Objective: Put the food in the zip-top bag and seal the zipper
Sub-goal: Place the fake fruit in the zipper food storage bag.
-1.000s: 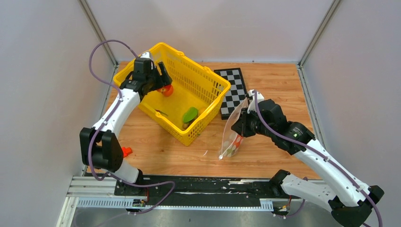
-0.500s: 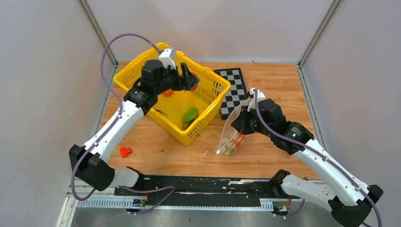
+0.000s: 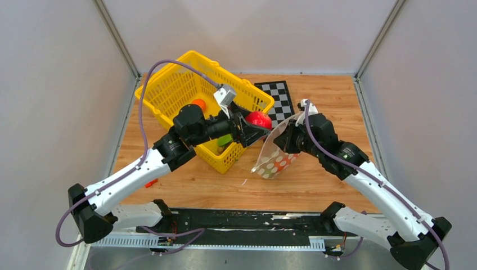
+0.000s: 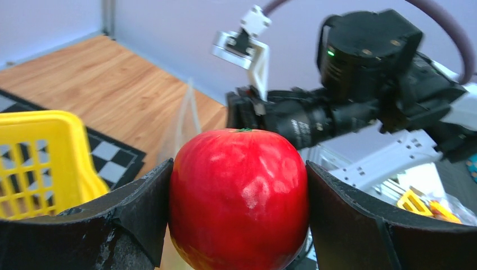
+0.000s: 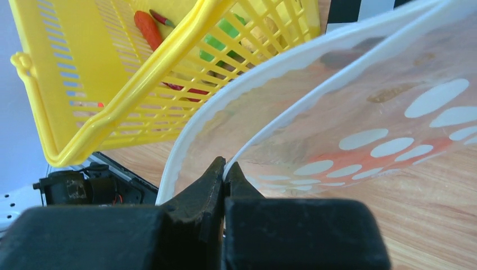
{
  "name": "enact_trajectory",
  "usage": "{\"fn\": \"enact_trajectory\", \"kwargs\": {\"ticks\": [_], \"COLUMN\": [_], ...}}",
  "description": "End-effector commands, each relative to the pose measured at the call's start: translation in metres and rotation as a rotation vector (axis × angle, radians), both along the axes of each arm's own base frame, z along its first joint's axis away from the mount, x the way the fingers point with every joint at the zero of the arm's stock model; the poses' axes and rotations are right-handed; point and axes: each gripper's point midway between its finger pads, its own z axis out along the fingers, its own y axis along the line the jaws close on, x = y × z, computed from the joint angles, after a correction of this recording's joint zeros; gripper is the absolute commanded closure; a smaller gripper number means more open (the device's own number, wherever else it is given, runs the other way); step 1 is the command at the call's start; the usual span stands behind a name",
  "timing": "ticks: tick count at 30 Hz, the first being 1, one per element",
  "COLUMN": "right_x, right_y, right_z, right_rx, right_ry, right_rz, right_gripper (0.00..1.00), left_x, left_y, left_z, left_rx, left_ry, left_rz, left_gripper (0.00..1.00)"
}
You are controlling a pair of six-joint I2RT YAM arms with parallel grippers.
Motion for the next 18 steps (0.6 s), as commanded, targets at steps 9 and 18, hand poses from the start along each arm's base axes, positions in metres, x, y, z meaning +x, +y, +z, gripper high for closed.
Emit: {"fn": "enact_trajectory", "kwargs": {"ticks": [9, 18], "right_x": [0.008, 0.003], "right_y": [-0.005, -0.010], "right_z": [0.021, 0.026], "right_rx": [0.116, 0.129], "right_ry": [-0.054, -0.071], "right_rz": [-0.060, -0.062], "right_gripper": [1.00, 1.00], "left_x": [-0.065, -0.041], "left_y": [-0.057, -0.068], "left_z": [-0.017, -0.073], "left_rx": [-0.035, 0.178], "left_ry": [0.022, 0.045], "left_rz": [-0.374, -0.254], "left_gripper": [0.53, 0.54]}}
